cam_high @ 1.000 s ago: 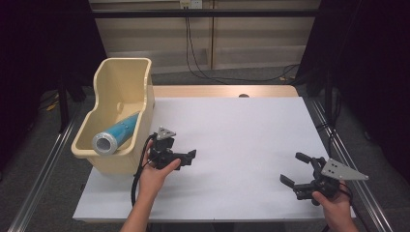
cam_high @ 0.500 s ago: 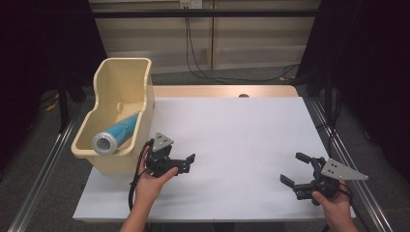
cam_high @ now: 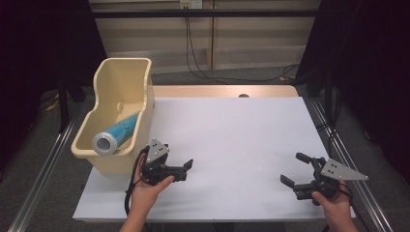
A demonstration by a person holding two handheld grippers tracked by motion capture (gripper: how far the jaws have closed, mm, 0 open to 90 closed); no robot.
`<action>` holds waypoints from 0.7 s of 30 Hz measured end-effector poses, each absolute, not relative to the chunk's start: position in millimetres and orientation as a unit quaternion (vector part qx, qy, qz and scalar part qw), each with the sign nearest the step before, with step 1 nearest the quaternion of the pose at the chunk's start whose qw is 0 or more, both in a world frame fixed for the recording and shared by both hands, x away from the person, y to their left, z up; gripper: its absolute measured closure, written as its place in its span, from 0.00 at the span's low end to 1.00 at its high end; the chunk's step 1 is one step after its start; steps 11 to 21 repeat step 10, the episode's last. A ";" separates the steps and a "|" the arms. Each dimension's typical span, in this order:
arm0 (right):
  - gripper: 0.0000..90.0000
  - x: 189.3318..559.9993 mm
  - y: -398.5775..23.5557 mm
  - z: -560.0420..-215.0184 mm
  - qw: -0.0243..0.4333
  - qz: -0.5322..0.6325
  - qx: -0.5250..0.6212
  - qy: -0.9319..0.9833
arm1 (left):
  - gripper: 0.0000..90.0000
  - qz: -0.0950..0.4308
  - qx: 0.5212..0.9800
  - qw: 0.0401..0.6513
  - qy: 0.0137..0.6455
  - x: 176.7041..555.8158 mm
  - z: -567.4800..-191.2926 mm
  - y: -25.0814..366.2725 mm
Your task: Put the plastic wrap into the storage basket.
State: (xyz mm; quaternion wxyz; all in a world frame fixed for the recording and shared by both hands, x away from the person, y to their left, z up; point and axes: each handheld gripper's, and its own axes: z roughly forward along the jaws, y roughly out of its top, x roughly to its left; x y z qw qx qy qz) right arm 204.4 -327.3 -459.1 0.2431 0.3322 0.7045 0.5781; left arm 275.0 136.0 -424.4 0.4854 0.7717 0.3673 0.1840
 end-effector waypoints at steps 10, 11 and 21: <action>0.01 204.0 -327.5 -459.3 0.243 0.577 0.333 0.705 | 0.02 0.183 0.767 0.486 0.376 275.2 -425.7 136.0; 0.01 204.0 -327.5 -459.3 0.243 0.577 0.333 0.705 | 0.02 0.183 0.767 0.486 0.376 275.2 -425.7 136.0; 0.01 204.0 -327.5 -459.3 0.243 0.577 0.333 0.705 | 0.02 0.183 0.767 0.486 0.376 275.2 -425.7 136.0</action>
